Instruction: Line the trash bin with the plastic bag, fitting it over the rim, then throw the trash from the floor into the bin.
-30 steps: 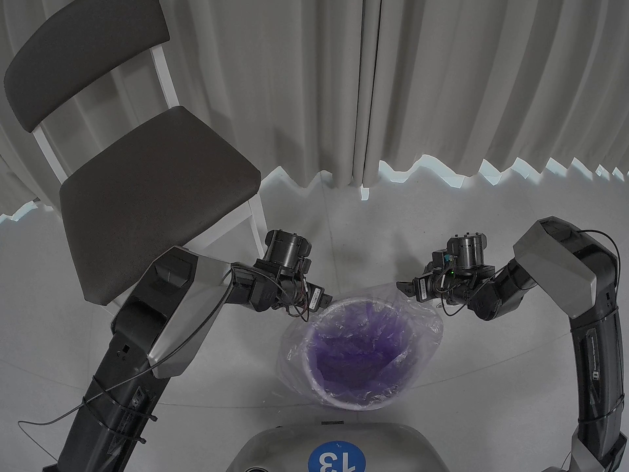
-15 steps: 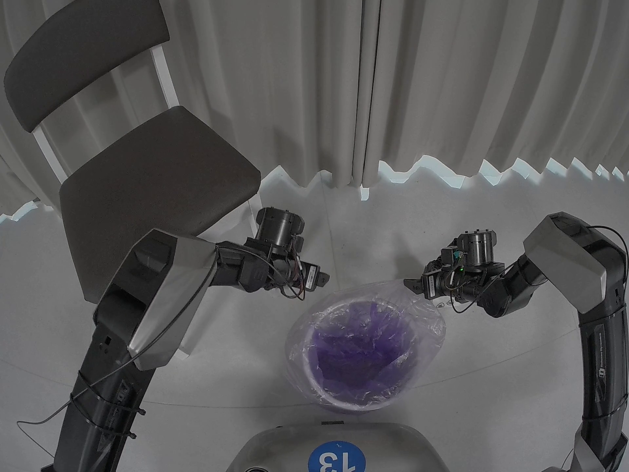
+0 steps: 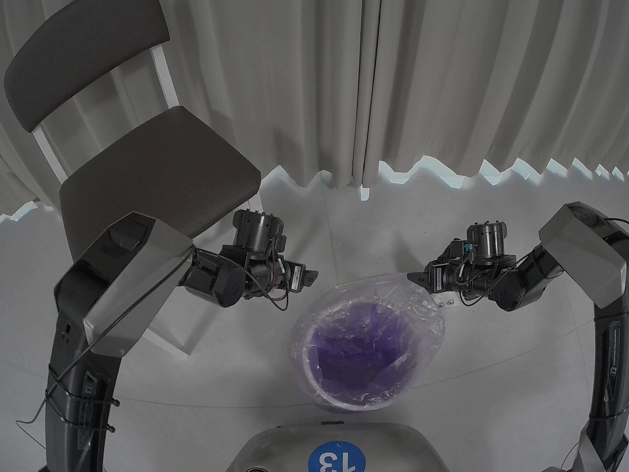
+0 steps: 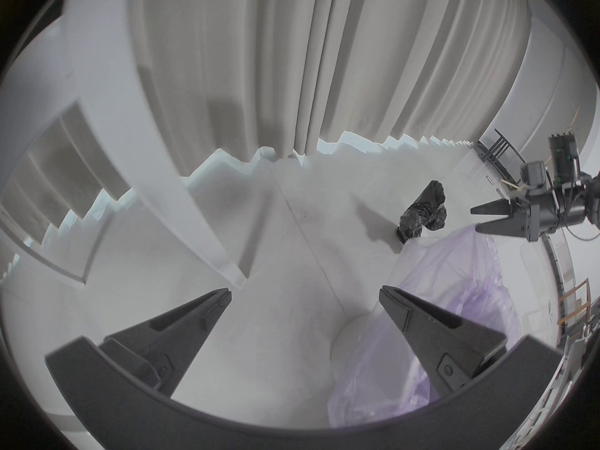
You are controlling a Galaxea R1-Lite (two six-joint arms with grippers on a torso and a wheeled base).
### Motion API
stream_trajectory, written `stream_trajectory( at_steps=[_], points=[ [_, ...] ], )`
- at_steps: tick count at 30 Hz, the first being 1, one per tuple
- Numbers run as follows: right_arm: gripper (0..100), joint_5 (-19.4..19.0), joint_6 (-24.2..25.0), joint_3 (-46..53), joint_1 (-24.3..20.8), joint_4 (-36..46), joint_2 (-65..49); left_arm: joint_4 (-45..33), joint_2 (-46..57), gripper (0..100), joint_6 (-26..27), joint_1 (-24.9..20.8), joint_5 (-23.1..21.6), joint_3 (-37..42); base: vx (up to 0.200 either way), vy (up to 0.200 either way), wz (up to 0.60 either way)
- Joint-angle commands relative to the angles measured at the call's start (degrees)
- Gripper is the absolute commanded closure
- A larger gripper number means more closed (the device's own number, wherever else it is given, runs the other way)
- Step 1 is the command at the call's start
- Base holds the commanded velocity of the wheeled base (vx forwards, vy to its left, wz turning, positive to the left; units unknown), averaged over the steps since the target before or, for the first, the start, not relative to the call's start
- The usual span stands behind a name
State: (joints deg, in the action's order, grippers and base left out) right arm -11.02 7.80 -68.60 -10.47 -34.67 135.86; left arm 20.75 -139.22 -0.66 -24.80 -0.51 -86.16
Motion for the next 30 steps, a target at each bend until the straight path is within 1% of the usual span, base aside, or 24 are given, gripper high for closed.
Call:
stream_trajectory(
  at_steps=[1,4,7,13,16,18,19,22,24,26,30],
  points=[
    [0,-2.4,5.1,3.7,-0.3,3.1,-5.6,11.8,7.5,0,-0.6,0.4,-0.2,15.1,0.0,0.0,0.0],
    [0,-3.1,5.7,3.7,-0.3,3.1,-6.0,15.9,8.2,0,-1.9,0.4,-0.2,18.6,0.0,0.0,0.0],
    [0,-4.8,5.3,4.1,-0.2,4.3,-5.4,18.4,9.3,0,-2.8,0.4,-0.2,21.7,0.0,0.0,0.0],
    [0,-4.6,5.2,2.1,0.5,4.8,-1.4,20.7,11.4,0,-2.8,0.4,-0.2,25.5,0.0,0.0,0.0],
    [0,-4.5,4.8,3.9,1.3,4.7,-1.7,21.0,12.7,0,-2.8,0.7,-0.2,27.3,0.0,0.0,0.0],
    [0,-4.5,3.9,5.5,1.4,4.6,-2.2,21.0,13.2,0,-2.7,1.2,-0.2,28.2,0.0,0.0,0.0],
    [0,-4.4,1.6,7.9,1.8,4.6,-3.3,21.2,13.4,0,-2.8,1.2,-0.3,29.2,0.0,0.0,0.0],
    [0,-3.7,-1.5,11.3,2.4,4.0,-3.6,22.9,13.4,0,-2.9,1.2,-0.3,30.6,0.0,0.0,0.0],
    [0,-3.0,-1.9,12.5,2.5,3.2,-3.2,24.6,13.3,0,-2.9,1.3,-0.3,31.8,0.0,0.0,0.0],
    [0,-2.7,-2.6,14.0,2.5,0.9,-2.5,28.2,13.1,0,-2.8,1.3,-0.2,34.1,0.0,0.0,0.0],
    [0,-2.5,-3.8,12.1,2.2,0.2,0.6,29.5,13.3,0,-2.8,1.3,-0.2,35.6,0.0,0.0,0.0]
  ],
)
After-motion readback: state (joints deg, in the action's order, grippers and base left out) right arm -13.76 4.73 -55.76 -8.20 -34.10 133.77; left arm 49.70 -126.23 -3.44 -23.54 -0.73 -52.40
